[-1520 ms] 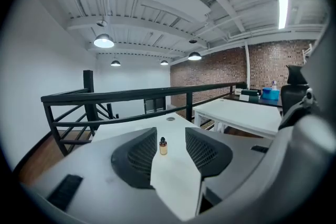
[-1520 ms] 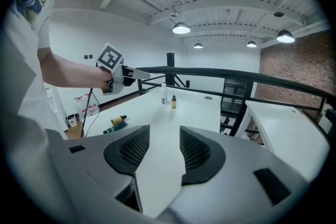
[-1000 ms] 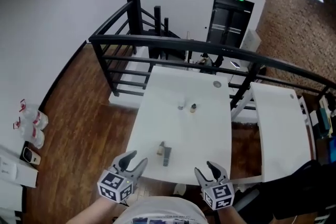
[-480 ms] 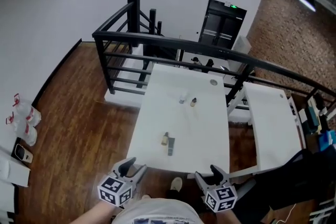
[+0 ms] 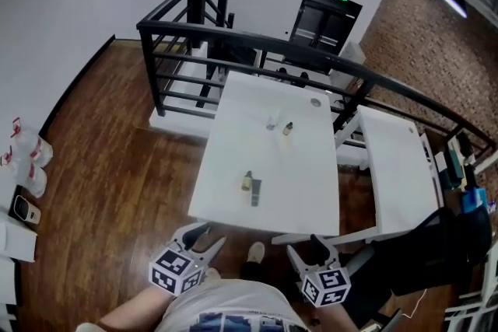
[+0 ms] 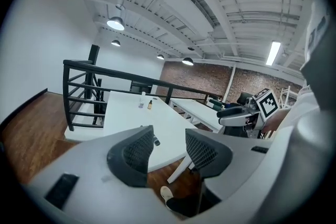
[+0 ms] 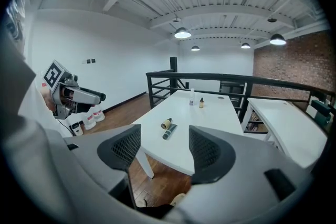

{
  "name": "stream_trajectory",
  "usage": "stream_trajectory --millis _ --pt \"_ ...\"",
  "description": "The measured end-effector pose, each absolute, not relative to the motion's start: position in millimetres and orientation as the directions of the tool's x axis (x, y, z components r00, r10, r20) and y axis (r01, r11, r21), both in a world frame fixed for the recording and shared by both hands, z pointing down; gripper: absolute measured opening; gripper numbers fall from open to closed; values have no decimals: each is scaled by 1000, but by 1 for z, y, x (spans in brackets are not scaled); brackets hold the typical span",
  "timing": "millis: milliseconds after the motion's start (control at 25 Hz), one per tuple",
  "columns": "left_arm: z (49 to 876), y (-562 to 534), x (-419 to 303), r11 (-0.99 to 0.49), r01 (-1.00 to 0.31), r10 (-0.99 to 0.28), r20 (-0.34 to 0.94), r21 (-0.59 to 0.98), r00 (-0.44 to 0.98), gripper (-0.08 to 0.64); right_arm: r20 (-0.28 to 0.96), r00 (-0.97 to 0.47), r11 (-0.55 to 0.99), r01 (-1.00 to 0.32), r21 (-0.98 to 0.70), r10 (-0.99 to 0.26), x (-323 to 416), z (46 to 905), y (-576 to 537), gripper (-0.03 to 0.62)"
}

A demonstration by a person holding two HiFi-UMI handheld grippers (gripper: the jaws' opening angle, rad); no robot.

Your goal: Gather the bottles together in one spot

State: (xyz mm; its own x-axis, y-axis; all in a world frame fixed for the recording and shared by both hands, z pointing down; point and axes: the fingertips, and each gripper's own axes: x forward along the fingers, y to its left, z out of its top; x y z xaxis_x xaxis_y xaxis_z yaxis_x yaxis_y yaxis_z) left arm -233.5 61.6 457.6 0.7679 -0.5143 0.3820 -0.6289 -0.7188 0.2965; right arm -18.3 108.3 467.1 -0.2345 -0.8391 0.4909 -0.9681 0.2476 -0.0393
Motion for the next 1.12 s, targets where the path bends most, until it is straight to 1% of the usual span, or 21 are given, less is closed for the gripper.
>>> stream_trajectory --millis 280,560,800,960,1120 --pt "469 54 -251 -692 -638 -521 377 339 765 178 526 -258 289 -957 -24 -811 -41 482 88 308" --pt "472 36 -264 -665 -678 -560 393 314 730 179 547 -313 359 -933 -24 -777 -64 510 40 307" --pt "468 7 -269 -594 -747 -632 400 300 664 178 620 -370 447 -894 -34 -692 -75 559 -13 304" --pt "464 0 -274 -558 -782 -660 421 279 622 178 643 -421 522 -852 -38 -640 -98 577 -48 300" --pt "468 -2 -277 -513 -814 -679 452 272 579 178 692 -422 533 -844 -63 -586 -111 613 -93 282"
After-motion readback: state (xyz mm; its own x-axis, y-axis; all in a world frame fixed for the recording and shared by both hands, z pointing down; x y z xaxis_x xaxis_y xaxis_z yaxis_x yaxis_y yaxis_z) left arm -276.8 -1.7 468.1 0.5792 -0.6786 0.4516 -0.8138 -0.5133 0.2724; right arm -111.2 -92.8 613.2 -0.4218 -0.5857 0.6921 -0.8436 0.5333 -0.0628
